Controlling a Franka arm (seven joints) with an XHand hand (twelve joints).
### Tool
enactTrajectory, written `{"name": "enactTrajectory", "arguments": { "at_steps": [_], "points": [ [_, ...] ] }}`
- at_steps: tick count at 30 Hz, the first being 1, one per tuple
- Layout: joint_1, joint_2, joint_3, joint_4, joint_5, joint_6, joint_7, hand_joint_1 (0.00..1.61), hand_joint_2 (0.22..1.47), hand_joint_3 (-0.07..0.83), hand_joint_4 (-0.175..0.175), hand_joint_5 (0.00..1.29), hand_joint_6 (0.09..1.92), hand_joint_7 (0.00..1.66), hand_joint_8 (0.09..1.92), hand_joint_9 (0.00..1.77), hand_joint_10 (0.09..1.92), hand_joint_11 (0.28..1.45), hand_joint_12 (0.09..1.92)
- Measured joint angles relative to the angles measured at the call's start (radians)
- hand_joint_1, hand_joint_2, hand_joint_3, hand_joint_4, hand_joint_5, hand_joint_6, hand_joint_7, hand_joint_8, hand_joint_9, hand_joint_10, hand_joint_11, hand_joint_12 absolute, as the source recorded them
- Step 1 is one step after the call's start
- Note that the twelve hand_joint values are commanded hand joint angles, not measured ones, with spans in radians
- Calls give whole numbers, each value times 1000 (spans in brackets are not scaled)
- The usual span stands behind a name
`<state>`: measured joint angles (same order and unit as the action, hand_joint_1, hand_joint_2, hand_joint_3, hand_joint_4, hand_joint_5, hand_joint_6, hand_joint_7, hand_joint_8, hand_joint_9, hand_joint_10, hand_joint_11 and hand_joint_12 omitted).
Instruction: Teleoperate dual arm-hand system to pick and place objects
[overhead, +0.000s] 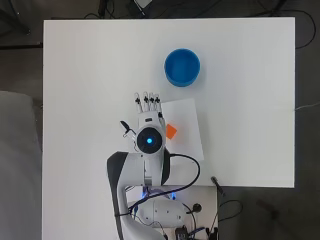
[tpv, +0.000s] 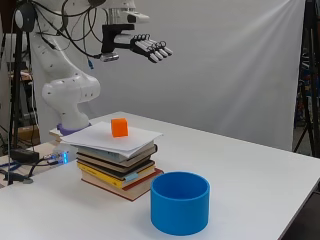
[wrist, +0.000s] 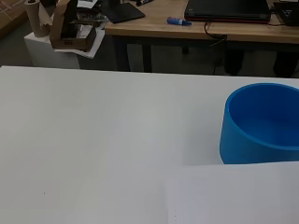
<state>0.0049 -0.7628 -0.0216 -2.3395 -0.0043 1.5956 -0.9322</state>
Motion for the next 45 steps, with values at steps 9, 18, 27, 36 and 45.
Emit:
{"name": "enactTrajectory", "arguments": {
  "at_steps": [9, 18, 27, 36, 45],
  "points": [
    [-3, 230, -253, 47, -37, 132, -244, 76, 932, -13, 88, 235, 87, 303, 87, 377, 87, 439, 87],
    [-24, 198, -373, -51, -98, 213, -325, 52, 910, -11, 78, 253, 87, 338, 87, 408, 87, 466, 87],
    [-16, 271, -407, -116, -93, 204, -371, 22, 882, -12, 81, 240, 87, 351, 87, 426, 87, 475, 87],
    [-34, 138, -372, -311, -87, 289, -430, 56, 913, 3, 38, 275, 87, 389, 87, 470, 87, 475, 87],
    [-58, 3, -366, -440, -60, 319, -456, 143, 954, 7, 43, 350, 87, 438, 87, 491, 87, 465, 87]
  ]
}}
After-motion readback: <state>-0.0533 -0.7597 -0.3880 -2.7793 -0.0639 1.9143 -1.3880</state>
